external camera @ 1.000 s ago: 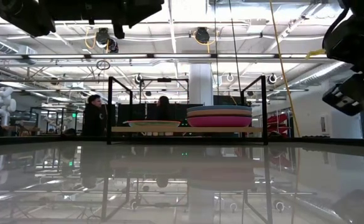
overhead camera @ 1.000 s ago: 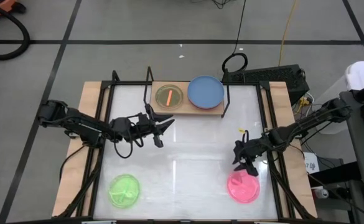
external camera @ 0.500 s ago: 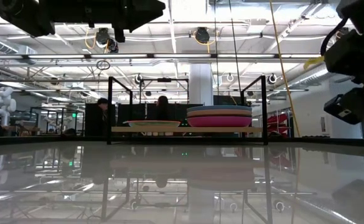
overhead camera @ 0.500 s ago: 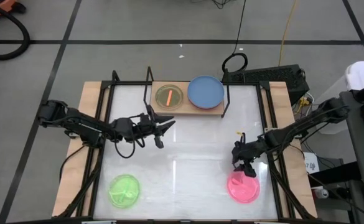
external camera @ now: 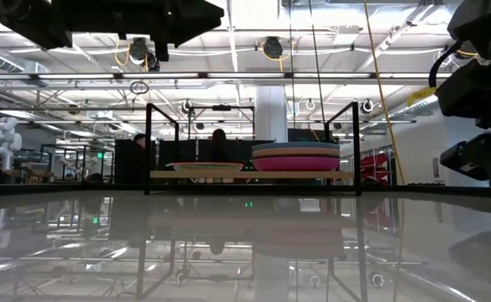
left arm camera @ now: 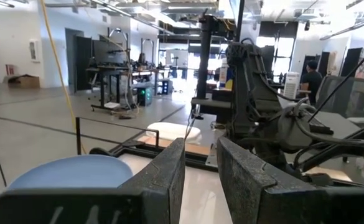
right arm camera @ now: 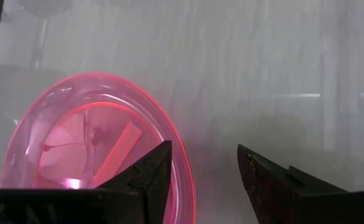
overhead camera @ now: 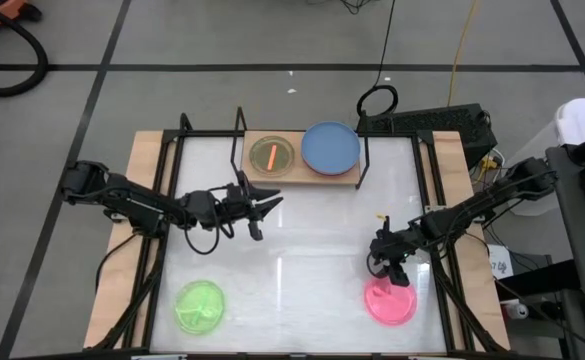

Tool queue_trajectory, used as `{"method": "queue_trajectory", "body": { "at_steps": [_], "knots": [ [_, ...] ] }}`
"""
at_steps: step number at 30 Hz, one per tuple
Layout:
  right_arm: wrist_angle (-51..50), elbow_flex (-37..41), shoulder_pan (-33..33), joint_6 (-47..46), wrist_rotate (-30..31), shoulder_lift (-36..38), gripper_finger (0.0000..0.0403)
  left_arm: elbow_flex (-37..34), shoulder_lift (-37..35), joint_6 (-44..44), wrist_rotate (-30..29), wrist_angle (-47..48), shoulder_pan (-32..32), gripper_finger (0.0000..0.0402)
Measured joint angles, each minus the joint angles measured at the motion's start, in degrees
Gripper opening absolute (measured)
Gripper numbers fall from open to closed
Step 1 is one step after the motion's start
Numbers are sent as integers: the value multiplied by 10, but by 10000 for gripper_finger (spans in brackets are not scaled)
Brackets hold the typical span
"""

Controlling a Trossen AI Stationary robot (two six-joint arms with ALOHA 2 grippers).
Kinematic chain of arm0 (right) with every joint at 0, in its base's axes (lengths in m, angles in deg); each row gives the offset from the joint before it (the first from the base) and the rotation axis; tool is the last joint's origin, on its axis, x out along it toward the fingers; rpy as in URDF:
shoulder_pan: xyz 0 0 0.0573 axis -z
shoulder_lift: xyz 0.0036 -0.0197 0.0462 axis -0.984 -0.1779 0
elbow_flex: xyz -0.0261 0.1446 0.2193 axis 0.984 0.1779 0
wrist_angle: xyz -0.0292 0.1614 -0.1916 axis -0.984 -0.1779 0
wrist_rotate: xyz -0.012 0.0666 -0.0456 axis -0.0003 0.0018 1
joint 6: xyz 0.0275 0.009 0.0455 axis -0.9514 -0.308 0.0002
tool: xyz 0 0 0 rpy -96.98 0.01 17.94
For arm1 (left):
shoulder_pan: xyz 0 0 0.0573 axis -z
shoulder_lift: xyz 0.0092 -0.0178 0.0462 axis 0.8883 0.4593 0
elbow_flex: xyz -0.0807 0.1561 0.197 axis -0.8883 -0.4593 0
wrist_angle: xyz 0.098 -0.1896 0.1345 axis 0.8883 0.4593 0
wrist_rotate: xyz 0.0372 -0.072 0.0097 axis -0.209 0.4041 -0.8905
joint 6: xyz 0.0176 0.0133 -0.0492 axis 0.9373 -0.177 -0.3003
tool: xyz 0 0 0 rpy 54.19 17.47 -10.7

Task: Place and stack plates onto a shelf
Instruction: Stack the light pink plate on the light orange plate

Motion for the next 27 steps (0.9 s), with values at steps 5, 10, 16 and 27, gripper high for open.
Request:
{"method": "queue_trajectory", "body": {
  "at_steps": [5, 10, 16, 27],
  "knots": [
    [1, 0, 0, -12, -2, 0, 164, 0, 0, -4, 0, 13, 6, 99],
    [0, 0, -16, -20, -5, 0, 164, 0, 0, -13, 1, 59, 7, 99],
    [0, 0, -39, -33, -2, 0, 164, 0, 0, -51, 1, 107, 7, 99],
    [-4, 1, -44, -39, 1, 0, 105, 0, 0, -89, 1, 133, 11, 99]
  ]
}}
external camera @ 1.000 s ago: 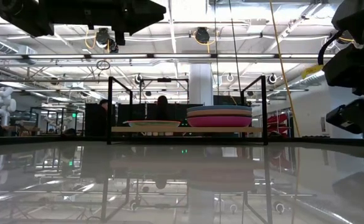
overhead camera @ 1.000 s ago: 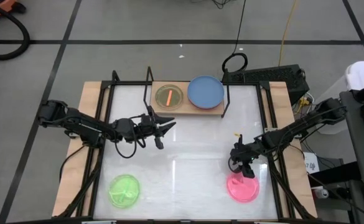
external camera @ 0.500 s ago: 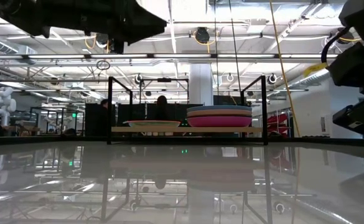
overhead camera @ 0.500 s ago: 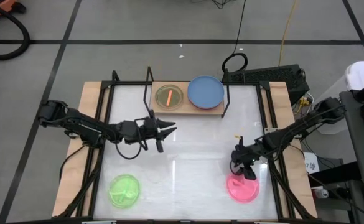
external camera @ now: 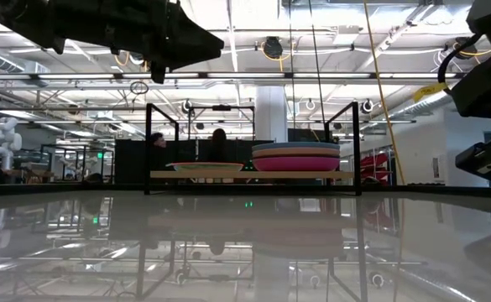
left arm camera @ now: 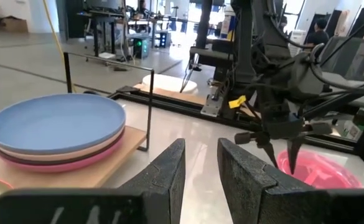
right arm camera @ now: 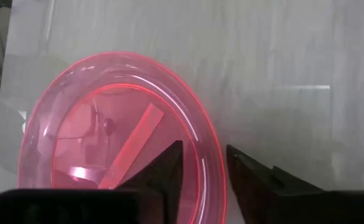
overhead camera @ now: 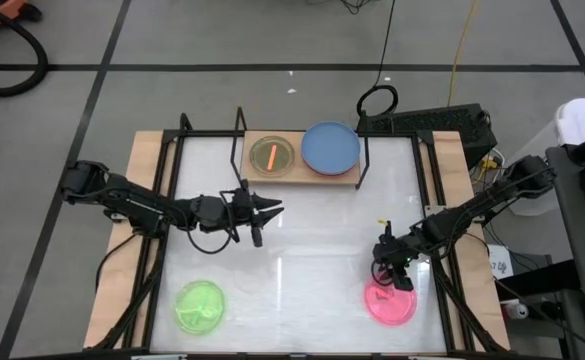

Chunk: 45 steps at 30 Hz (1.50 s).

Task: Place and stack plates onto a shelf
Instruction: Stack the light pink plate on the light orange plate

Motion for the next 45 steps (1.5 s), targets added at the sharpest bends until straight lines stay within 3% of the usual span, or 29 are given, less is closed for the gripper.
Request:
{"method": "queue_trajectory", "body": {
  "at_steps": [7, 18, 25, 31, 37, 45],
  "knots": [
    [-8, 0, 0, 22, 0, 0, 12, 0, 0, 8, 0, -15, 4, 99],
    [58, 0, 40, 37, 33, 0, 1, 0, 0, -5, -13, -116, 2, 99],
    [97, -70, 145, 99, 39, 0, 0, 0, 0, 46, -41, -197, 2, 99],
    [119, -149, 243, 167, 117, 1, 0, 0, 0, 92, -42, -253, 2, 99],
    [233, -183, 349, 210, 152, 0, 0, 0, 0, 161, -42, -300, 2, 99],
    [321, -257, 485, 209, 126, -104, 0, 0, -22, 262, -42, -325, 15, 99]
  ]
}}
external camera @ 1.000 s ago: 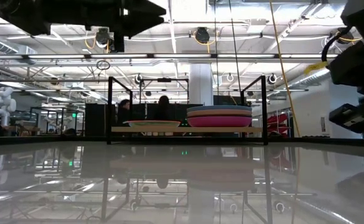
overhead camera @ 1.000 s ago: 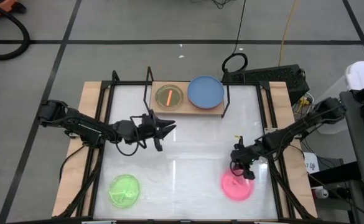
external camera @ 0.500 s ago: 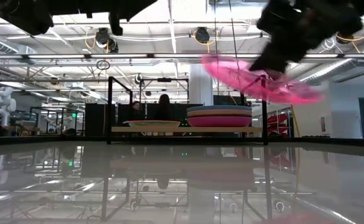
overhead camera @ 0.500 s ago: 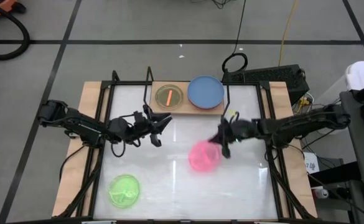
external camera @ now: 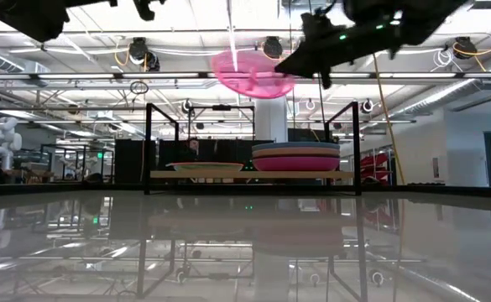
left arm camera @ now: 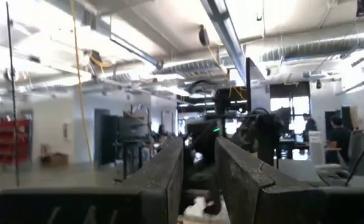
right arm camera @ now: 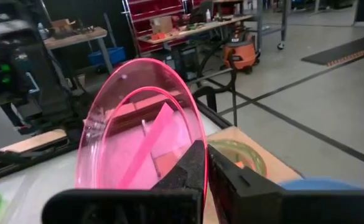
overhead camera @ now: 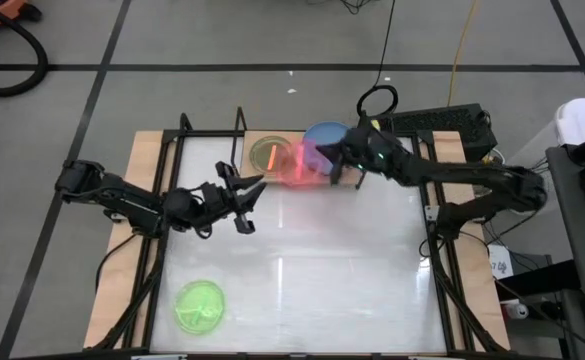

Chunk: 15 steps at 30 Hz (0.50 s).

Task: Place and stack plates onto a shelf
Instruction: Stack the light pink plate on the light orange plate

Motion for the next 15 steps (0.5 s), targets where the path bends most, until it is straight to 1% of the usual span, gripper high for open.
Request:
{"method": "queue_trajectory", "body": {
  "at_steps": [1, 3, 4, 6, 8, 9, 11, 15],
  "knots": [
    [2, -19, 10, 0, -13, -21, 0, 0, -5, 18, -2, 5, 4, 99],
    [1, -63, 26, 0, -37, -70, 0, 0, -19, 54, -29, 36, 16, 99],
    [1, -84, 31, 1, -47, -93, 0, 0, -29, 73, -52, 61, 22, 99],
    [-2, -128, 42, 6, -61, -136, 0, 0, -48, 107, -117, 107, 38, 99],
    [-13, -169, 51, 17, -68, -176, 0, 0, -64, 125, -182, 139, 52, 99],
    [-17, -188, 54, 23, -68, -194, 0, 0, -70, 131, -203, 150, 58, 99],
    [-31, -217, 63, 34, -68, -226, 0, 0, -75, 136, -222, 158, 64, 99],
    [-33, -252, 80, 42, -68, -283, 0, -1, -75, 128, -223, 161, 66, 99]
  ]
}}
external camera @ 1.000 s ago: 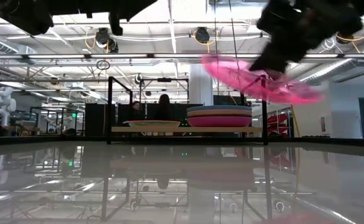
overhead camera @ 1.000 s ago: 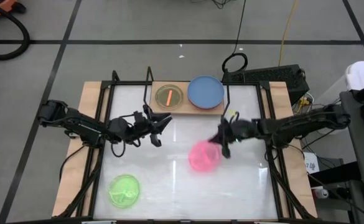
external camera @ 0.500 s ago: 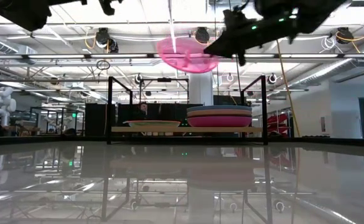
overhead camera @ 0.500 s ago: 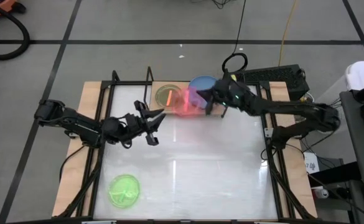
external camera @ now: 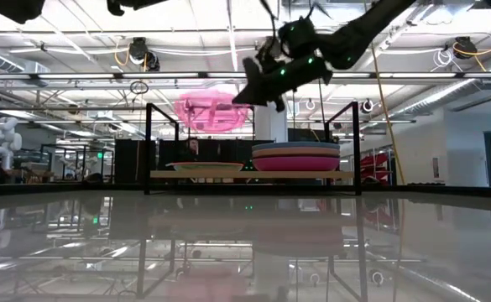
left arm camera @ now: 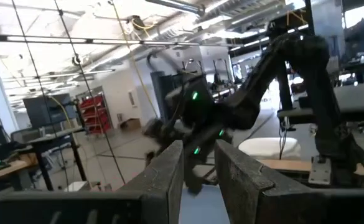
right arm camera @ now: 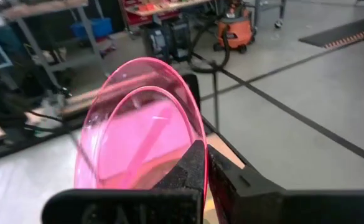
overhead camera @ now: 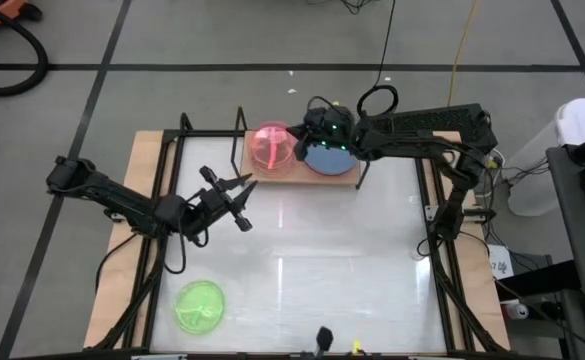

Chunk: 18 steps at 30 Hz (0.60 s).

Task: Place and stack plates onto a shelf
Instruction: Stack the light pink plate on the light orange plate

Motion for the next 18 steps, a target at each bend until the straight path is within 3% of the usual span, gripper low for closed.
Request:
{"method": "queue_trajectory", "body": {
  "at_steps": [9, 18],
  "knots": [
    [20, -7, 31, -32, 1, -89, 0, 0, 6, -79, 0, 61, -3, 99],
    [40, -7, 34, -30, -14, -99, 27, 0, 6, -96, 5, 80, 12, 99]
  ]
}}
